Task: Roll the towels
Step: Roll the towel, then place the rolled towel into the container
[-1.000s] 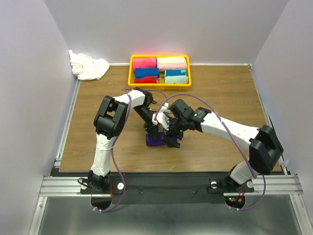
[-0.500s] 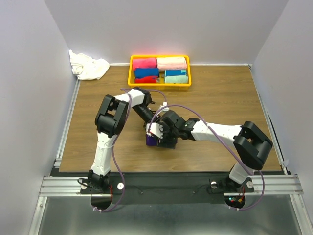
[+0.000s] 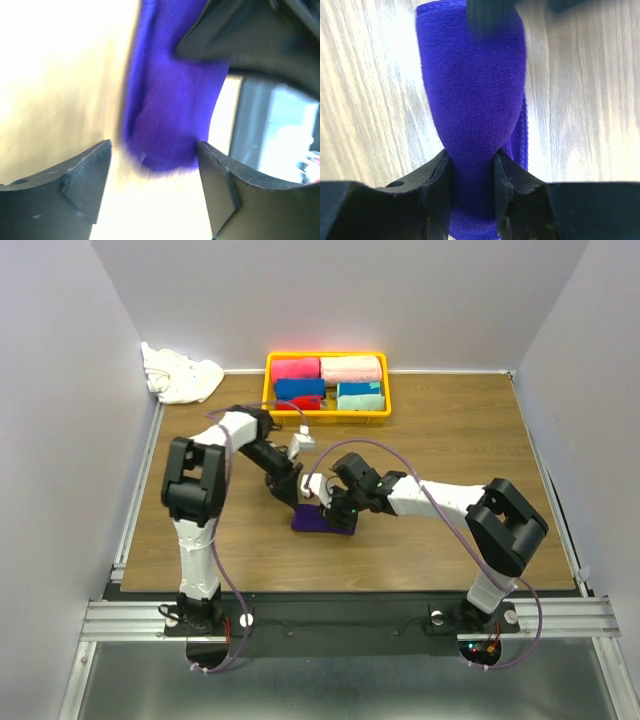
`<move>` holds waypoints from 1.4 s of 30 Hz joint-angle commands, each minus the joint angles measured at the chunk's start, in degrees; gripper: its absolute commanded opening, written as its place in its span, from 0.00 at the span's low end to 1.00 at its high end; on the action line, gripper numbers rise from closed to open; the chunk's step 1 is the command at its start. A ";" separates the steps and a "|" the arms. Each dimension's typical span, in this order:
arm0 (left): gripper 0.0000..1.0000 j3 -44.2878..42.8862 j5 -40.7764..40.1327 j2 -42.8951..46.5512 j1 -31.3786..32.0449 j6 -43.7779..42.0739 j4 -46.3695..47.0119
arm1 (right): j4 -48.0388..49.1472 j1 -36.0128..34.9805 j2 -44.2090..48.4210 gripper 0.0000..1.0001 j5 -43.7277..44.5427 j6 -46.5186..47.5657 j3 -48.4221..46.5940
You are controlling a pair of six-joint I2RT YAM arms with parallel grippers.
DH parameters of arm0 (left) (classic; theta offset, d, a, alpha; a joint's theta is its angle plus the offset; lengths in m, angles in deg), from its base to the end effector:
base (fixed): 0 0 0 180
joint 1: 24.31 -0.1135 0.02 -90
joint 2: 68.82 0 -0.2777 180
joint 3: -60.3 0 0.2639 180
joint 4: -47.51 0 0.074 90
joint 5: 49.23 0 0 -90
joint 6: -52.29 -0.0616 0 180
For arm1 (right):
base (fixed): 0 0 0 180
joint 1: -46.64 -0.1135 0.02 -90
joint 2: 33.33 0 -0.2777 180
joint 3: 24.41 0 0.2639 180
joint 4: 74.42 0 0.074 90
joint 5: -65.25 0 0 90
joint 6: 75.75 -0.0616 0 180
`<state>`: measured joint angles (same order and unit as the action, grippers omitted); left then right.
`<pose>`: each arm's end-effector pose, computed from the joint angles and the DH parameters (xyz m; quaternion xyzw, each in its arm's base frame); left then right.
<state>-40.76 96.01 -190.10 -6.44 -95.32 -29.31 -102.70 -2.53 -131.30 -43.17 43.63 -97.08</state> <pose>0.3637 -0.1704 0.1513 0.5188 0.7168 -0.4537 0.1061 0.2309 0.2970 0.1692 -0.6323 0.6942 0.2028 0.2778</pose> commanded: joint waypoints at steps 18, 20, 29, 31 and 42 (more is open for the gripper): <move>0.95 39.73 -34.90 61.32 14.71 0.31 36.60 | -14.39 15.06 -20.14 0.04 -33.96 -15.41 -13.07; 0.95 43.52 -38.18 63.26 20.43 -0.49 38.80 | -15.01 15.33 -21.29 0.04 -35.63 -15.59 -14.21; 0.96 52.05 -49.35 58.45 35.13 -3.82 53.21 | -17.38 16.21 -28.14 0.04 -41.87 -15.76 -17.20; 0.96 52.50 -49.18 57.21 35.92 -4.62 54.62 | -17.56 16.30 -29.11 0.04 -42.93 -15.94 -17.55; 0.80 54.70 -50.85 46.40 37.33 -4.28 63.06 | -17.82 16.38 -32.89 0.05 -47.50 -15.59 -18.87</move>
<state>12.81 46.31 -141.33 30.69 -100.02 28.85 -119.88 14.24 -161.25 -96.78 24.90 -115.94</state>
